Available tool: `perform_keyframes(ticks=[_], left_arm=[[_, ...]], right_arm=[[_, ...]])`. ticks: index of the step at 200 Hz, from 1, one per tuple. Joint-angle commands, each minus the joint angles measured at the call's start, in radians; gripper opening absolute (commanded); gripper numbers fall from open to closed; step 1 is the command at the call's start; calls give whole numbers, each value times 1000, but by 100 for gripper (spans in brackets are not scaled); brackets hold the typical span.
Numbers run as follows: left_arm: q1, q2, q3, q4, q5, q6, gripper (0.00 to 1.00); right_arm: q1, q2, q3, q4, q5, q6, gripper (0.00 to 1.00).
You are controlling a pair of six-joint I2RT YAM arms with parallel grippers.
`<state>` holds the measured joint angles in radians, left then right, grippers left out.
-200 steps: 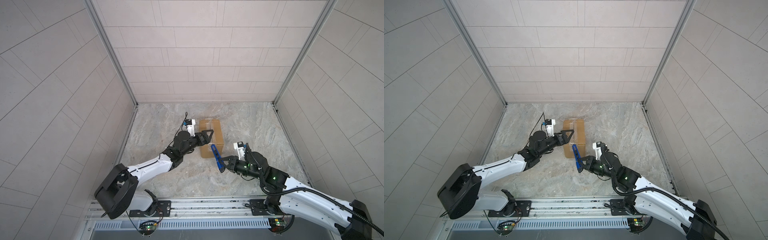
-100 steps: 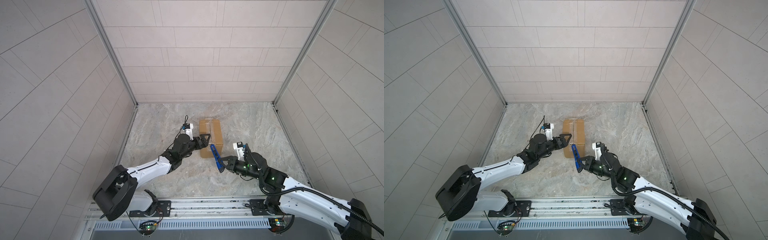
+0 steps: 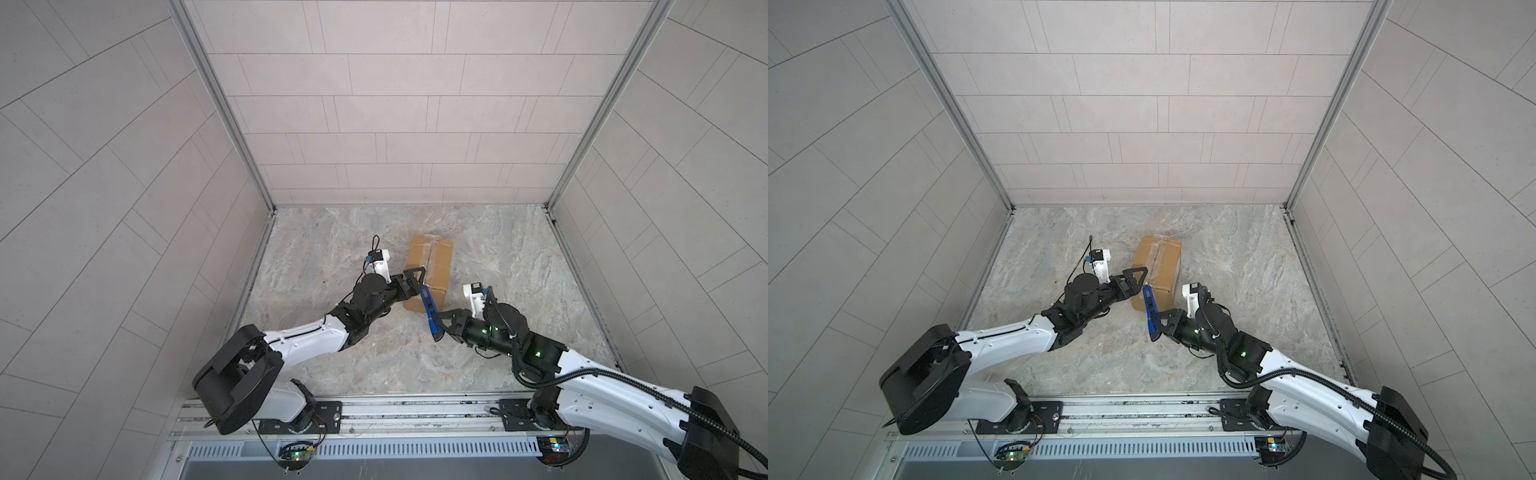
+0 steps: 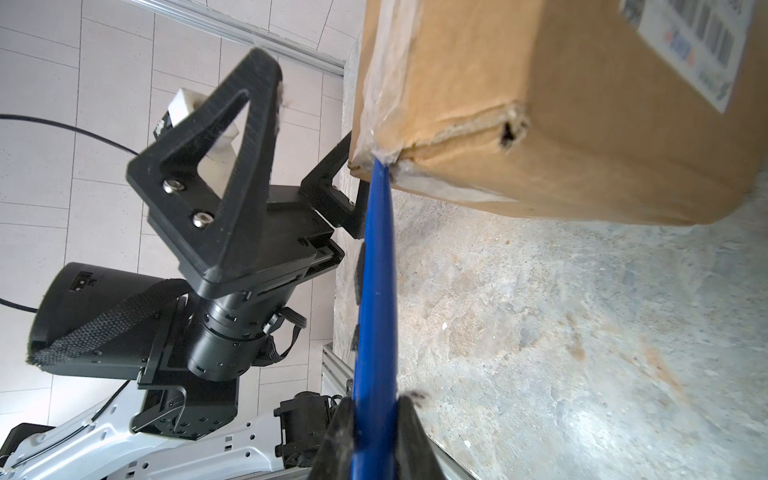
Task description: Unpack the express box
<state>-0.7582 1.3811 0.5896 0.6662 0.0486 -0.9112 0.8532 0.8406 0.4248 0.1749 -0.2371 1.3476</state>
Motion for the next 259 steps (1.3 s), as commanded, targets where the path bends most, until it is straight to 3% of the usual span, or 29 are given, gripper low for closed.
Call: perform_keyframes(ticks=[1, 61, 160, 219, 259], left_arm=[[-38, 9, -15, 81, 68, -46, 97], [-73, -1, -15, 124, 77, -81, 97], [-135, 56, -14, 206, 63, -139, 97], [-137, 43, -11, 197, 60, -132, 97], [-137, 36, -2, 184, 59, -122, 97]], right_arm=[[10, -28, 28, 58, 8, -9, 0], [-16, -72, 24, -134, 56, -54, 0], [-38, -25, 100, -77, -13, -65, 0], [-43, -34, 42, -69, 8, -47, 0], [-58, -4, 16, -123, -30, -147, 0]])
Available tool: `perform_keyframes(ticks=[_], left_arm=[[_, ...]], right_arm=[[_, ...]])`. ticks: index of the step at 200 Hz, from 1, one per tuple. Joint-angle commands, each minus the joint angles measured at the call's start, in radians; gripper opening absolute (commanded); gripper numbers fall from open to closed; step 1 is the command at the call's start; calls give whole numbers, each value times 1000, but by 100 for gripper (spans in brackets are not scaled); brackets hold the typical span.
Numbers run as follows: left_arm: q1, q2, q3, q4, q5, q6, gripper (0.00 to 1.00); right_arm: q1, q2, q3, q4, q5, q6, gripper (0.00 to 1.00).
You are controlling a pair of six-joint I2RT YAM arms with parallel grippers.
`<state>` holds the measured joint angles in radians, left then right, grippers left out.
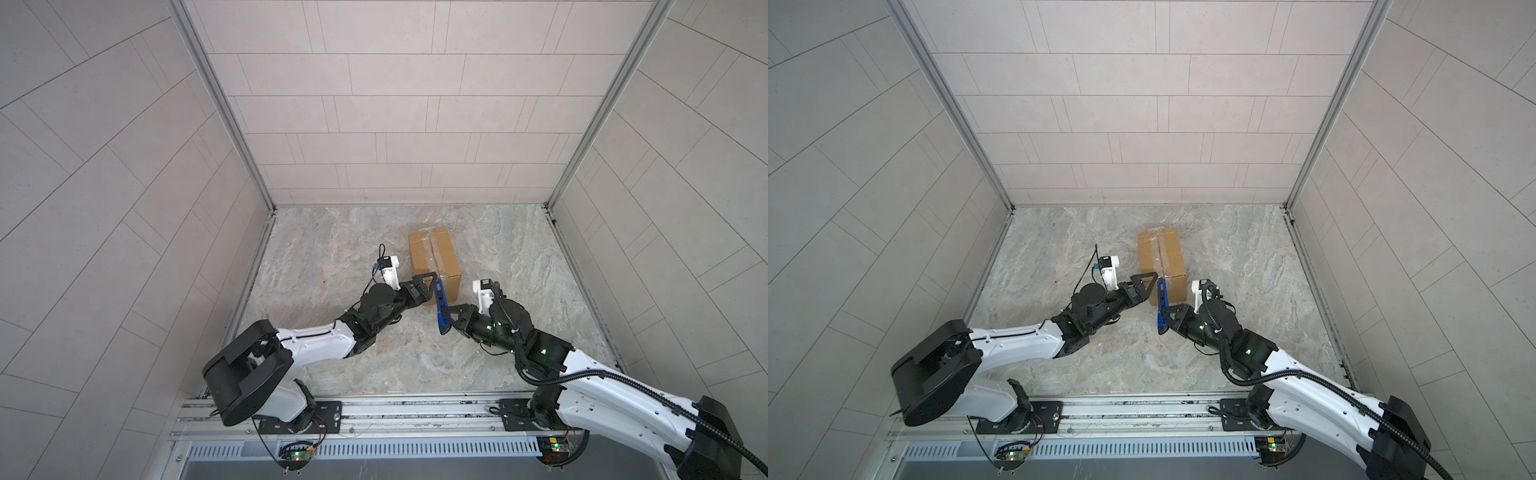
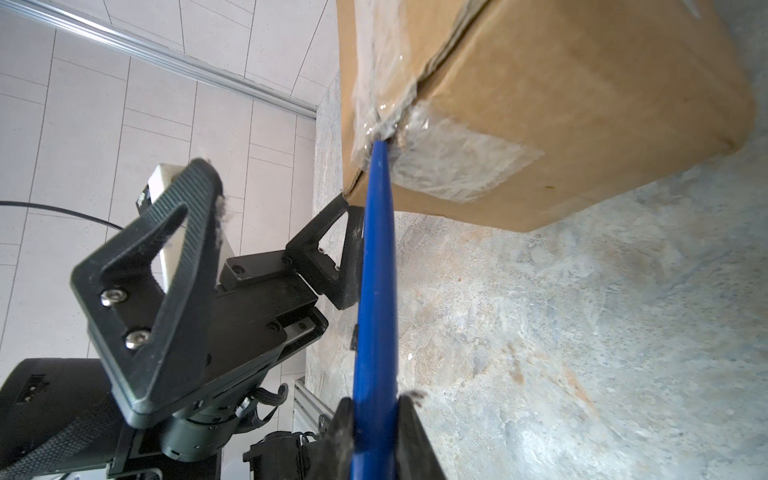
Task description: Unpack the express box
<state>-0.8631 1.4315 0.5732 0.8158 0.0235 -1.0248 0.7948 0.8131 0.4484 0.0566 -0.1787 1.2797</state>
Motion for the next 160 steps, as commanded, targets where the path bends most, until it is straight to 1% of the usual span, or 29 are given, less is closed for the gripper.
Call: perform_keyframes(ticks=[1, 38, 50, 74, 95, 124, 160], left_arm=[[-32, -14, 14, 34, 84, -8, 97], [-31, -18, 32, 23, 88, -1, 97], [-32, -20, 38, 19, 90, 2, 97], [-32, -32, 46, 3, 86, 12, 97], [-31, -46, 49, -20, 79, 24, 97], [-32, -58, 51, -49, 72, 40, 98], [-31, -56, 47, -51, 65, 42, 98]], right_arm=[[0, 25, -5, -11, -92, -83, 0], [1, 70, 52, -112, -200, -207, 0], [0, 81, 67, -141, -225, -222, 0], [-1, 62, 83, -143, -232, -230, 0], [-17, 35, 95, -118, -248, -199, 0], [-43, -4, 81, -34, -279, -101, 0], [-44, -13, 84, -13, -301, -46, 0]])
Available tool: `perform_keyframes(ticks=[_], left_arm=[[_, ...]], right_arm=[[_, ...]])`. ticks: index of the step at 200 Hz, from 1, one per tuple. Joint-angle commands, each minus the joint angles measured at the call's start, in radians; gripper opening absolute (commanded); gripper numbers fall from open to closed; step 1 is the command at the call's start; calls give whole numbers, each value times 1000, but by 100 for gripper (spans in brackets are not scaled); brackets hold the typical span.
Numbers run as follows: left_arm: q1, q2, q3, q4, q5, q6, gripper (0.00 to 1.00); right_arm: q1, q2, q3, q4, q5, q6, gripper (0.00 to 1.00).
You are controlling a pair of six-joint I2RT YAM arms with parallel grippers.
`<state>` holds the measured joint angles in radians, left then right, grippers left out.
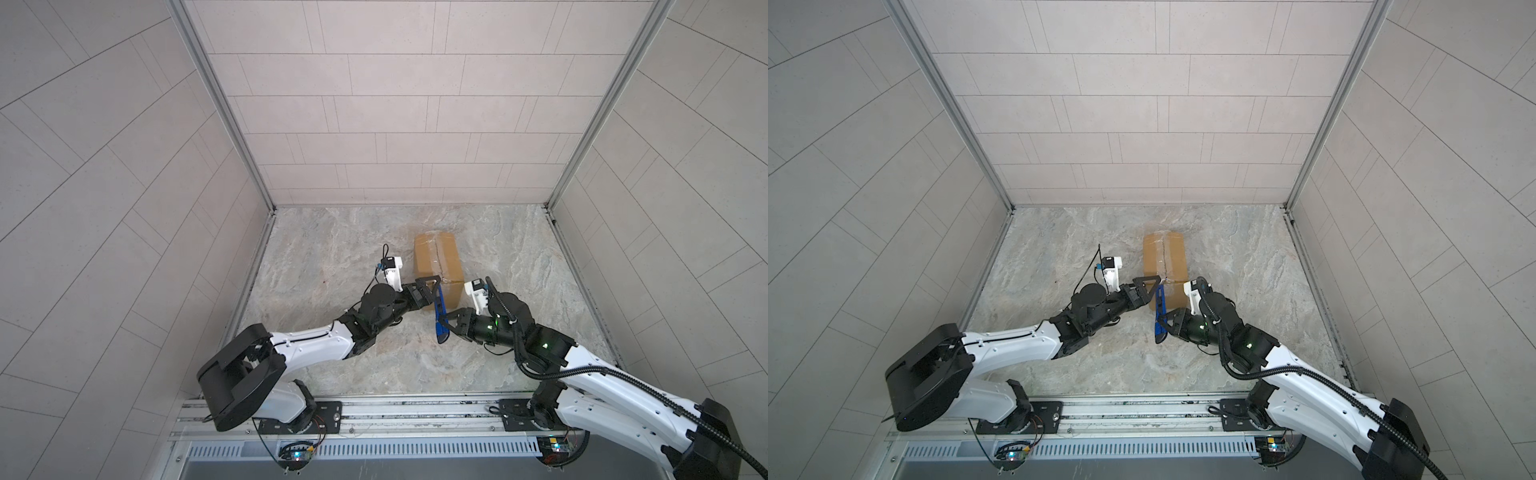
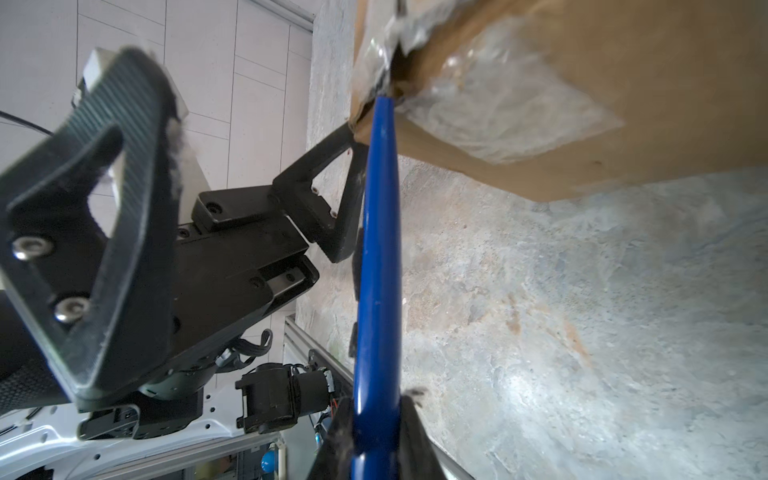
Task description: Unpack the express box
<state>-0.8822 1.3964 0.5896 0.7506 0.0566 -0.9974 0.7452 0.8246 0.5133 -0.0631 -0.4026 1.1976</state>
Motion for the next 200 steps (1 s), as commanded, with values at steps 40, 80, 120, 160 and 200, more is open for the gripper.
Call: perform_keyframes(ticks=[40, 80, 120, 160, 200], left_arm=[[-6, -14, 32, -13, 5, 23, 98], [31, -8, 41, -31, 15, 32, 98], [79, 6, 58, -69, 32, 57, 98], [115, 55, 84, -68, 60, 62, 98], [127, 55, 110, -97, 84, 84, 98]], right_arm=[[6, -106, 42, -111, -43, 2, 0], [4, -275, 64, -395, 50, -35, 0], [2, -378, 172, -624, 118, -112, 0], [0, -398, 215, -726, 173, -139, 0], [-4, -399, 257, -791, 253, -190, 0]])
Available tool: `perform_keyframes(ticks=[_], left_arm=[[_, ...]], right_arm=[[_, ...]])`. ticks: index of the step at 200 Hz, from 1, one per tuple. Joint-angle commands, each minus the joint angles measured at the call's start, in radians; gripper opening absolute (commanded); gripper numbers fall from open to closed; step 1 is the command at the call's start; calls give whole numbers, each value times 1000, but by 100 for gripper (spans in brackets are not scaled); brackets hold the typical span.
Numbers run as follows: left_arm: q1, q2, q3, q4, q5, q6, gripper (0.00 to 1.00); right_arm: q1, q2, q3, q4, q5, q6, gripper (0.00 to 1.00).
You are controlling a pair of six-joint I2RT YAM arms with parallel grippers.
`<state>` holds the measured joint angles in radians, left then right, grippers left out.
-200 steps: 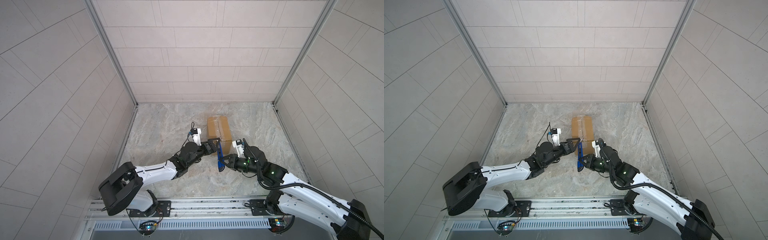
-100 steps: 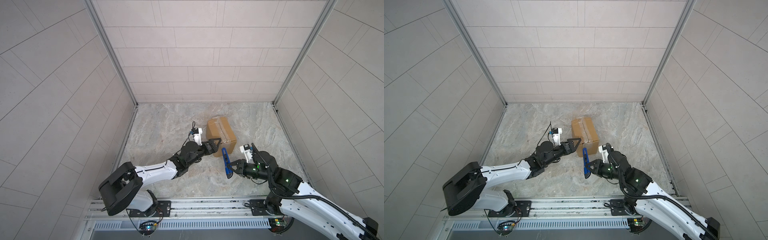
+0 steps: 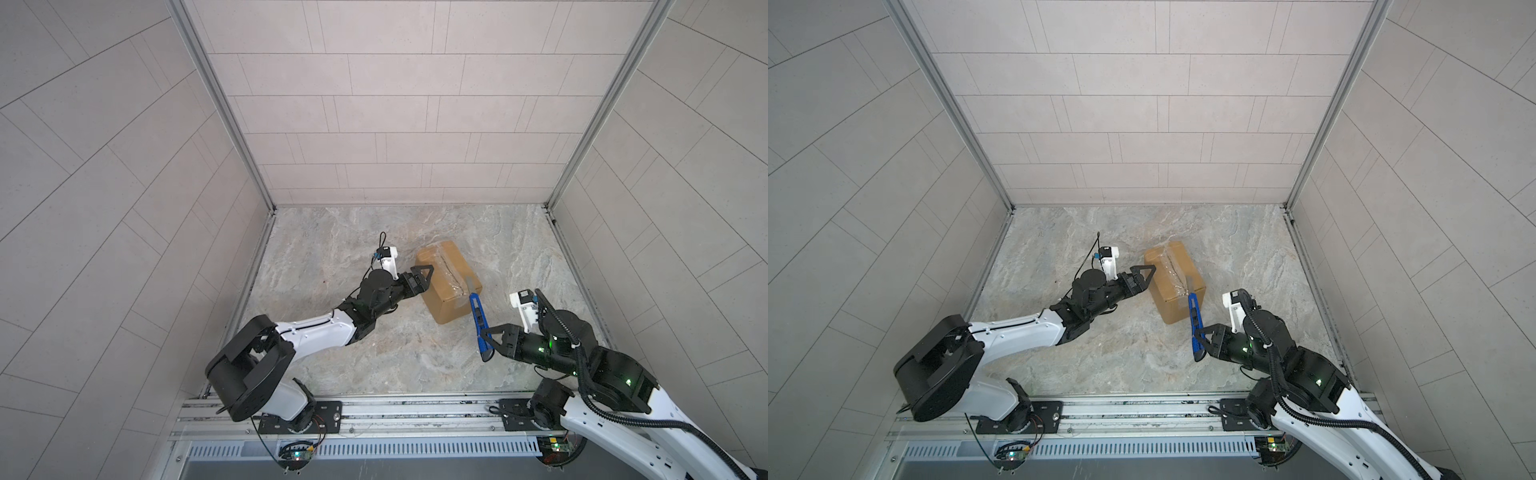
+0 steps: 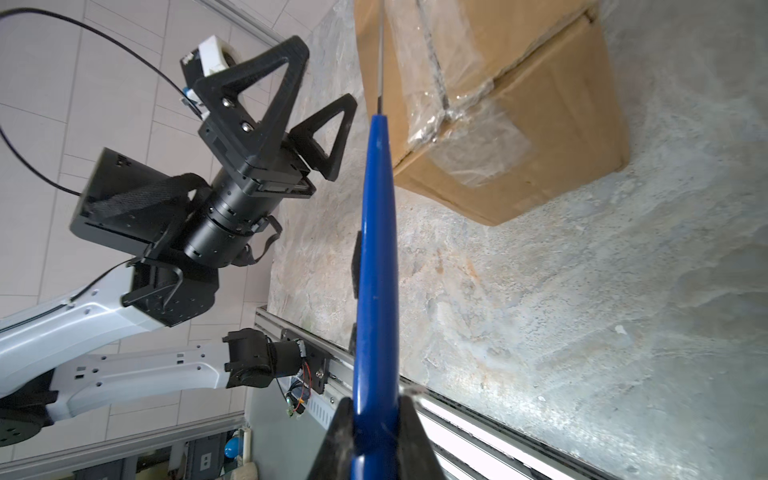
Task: Unpack the express box
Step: 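Withdraw the cutter from the seam and carry it past the box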
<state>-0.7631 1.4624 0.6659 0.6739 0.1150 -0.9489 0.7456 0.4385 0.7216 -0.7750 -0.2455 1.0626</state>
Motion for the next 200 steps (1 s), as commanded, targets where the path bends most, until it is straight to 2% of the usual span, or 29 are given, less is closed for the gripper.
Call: perform_keyframes(ticks=[1, 29, 49, 80, 100, 131, 161, 183, 200], left_arm=[[8, -13, 34, -23, 25, 36, 98], [27, -48, 12, -46, 24, 48, 98], [46, -86, -9, -65, 26, 58, 98], [77, -176, -61, -116, 13, 83, 98], [94, -247, -90, -181, -9, 113, 99], [131, -350, -132, -280, -35, 144, 100], [165, -436, -165, -369, -59, 167, 100], [183, -479, -191, -398, -69, 168, 100], [191, -502, -204, -418, -78, 165, 100]], right_arm=[[-5, -14, 51, -82, 100, -58, 0], [-59, 30, 112, -165, 174, -154, 0], [-153, 116, 150, -161, 197, -269, 0], [-429, 310, 159, -19, 18, -447, 0], [-537, 482, 173, 95, -32, -537, 0], [-561, 782, 283, 215, 35, -656, 0], [-578, 1044, 438, 260, 64, -699, 0], [-595, 1208, 559, 247, 9, -722, 0], [-595, 1313, 648, 221, 13, -743, 0]])
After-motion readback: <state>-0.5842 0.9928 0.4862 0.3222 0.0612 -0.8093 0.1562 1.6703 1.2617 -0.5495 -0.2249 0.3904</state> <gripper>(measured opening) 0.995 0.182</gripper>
